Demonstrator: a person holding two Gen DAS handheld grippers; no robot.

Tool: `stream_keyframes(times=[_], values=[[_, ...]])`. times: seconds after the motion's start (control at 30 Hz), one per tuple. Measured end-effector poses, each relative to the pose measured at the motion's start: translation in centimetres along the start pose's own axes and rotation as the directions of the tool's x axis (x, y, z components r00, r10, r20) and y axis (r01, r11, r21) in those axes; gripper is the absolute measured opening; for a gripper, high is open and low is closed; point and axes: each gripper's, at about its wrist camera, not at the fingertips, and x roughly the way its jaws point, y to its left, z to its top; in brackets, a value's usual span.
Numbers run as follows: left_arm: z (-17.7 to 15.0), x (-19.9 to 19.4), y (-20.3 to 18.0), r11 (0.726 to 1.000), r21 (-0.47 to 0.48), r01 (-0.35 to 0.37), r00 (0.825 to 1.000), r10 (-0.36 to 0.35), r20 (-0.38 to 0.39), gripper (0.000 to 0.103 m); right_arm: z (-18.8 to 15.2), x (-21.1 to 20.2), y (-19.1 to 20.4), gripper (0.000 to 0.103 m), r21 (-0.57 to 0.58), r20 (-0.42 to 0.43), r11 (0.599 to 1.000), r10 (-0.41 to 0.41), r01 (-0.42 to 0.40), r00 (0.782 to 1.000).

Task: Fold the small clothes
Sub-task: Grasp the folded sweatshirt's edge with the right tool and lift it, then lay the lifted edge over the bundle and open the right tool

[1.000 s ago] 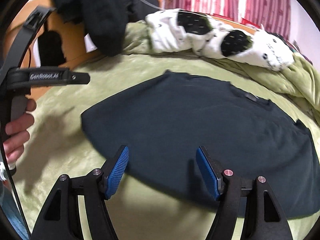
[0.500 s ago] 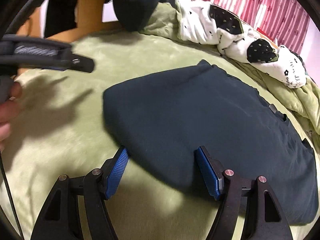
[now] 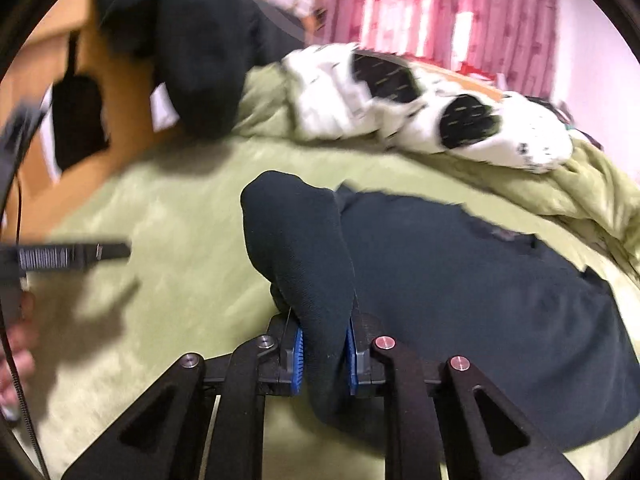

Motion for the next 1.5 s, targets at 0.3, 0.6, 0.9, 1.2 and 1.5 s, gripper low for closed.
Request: stream_keyframes(times=[0.3,0.6,0.9,1.2,1.5], values=[[0.1,-1.4,-8.0,0.990,0.141,0.000,1.000,-0.004,0.027,0.072,2.3,-5.6,-12.8,0.015,0.186,0.066,0.978,-0.103,0.089,0.993],[-1.1,-1.1,-14.7,0.970,0.245,0.011,1.000,-0.016,0.018,0.072,-3.2,-8.1,-27.2,0.015,0.375,-0.031,0.905,-0.206,0.202,0.978],[-2.0,-0.6,-19.6,0.950,0.308,0.046,0.999,-0.041,-0.022,0.072,-10.9,-7.3,-34.9,0.037,0.500,-0.165,0.840,-0.148,0.212,0.975],[-1.7,0.4,-24.1,0.943,0.314,0.110,0.994,-0.100,-0.048,0.072,-10.0,-11.0,-37.7,0.071,0.493,-0.089,0.849,-0.166,0.188,0.982],[-2.5,2.0,-27.1,0.922,0.367,0.127,0.992,-0.114,-0.056,0.072,-7.3,-5.6,-38.6,0.076,0.428,-0.142,0.895,-0.070,0.125,0.987]])
